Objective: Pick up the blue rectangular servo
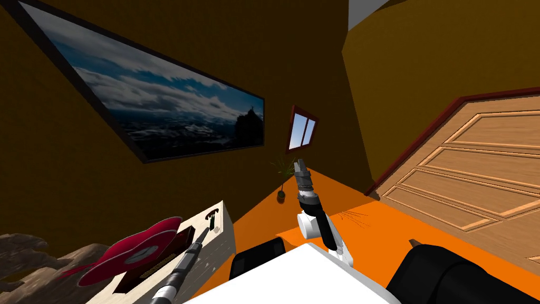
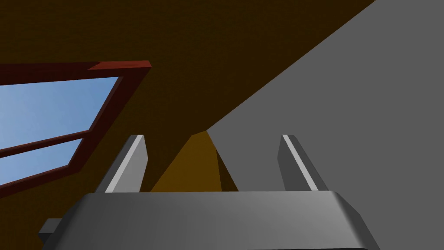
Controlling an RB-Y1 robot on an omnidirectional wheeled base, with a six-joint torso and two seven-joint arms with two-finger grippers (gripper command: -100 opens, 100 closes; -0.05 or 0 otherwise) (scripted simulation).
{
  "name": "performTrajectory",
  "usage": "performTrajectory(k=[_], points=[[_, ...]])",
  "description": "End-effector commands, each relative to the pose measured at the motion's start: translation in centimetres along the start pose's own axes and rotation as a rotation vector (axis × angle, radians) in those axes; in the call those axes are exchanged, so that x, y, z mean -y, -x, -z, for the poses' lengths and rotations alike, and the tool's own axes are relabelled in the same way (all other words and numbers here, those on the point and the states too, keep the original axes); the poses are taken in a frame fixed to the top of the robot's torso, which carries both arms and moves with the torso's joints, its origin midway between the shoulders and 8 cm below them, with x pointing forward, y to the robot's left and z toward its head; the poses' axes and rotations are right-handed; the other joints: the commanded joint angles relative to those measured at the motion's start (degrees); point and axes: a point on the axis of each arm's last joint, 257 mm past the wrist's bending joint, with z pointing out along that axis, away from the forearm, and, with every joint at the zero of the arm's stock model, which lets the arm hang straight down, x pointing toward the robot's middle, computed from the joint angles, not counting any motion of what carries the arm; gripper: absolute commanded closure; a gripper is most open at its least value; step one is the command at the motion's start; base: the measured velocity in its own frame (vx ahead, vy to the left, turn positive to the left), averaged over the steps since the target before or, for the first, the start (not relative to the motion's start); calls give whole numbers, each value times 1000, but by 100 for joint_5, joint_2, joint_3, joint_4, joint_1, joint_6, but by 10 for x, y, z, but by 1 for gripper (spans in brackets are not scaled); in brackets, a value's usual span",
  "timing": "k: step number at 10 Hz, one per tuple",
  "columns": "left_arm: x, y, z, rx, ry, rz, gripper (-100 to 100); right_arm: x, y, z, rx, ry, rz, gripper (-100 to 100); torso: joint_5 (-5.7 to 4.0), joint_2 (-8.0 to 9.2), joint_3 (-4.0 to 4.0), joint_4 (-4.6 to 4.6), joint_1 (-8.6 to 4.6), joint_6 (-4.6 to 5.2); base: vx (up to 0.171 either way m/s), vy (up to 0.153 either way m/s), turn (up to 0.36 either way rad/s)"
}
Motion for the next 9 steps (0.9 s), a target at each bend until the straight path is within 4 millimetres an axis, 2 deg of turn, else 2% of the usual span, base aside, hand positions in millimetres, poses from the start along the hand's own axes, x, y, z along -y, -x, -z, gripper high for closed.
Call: performTrajectory(k=[1, 6, 8, 9], points=[[-28, -1, 7, -25, 60, -16, -100, 0, 0, 0, 0, 0, 0, 0, 0, 0, 0, 0, 0, 0, 30, -51, -141], [-92, -3, 28, -65, 198, -44, -100, 0, 0, 0, 0, 0, 0, 0, -1, -7, -3, -1, -3, 3, 37, -49, -98], [-135, 0, 46, -98, 297, -74, -100, 0, 0, 0, 0, 0, 0, 0, 0, -6, -3, -1, -1, 2, 56, -54, -179], [-144, 1, 50, -98, 317, -74, -100, 0, 0, 0, 0, 0, 0, 0, -1, -13, -7, -2, -4, 3, 54, -36, -67]])
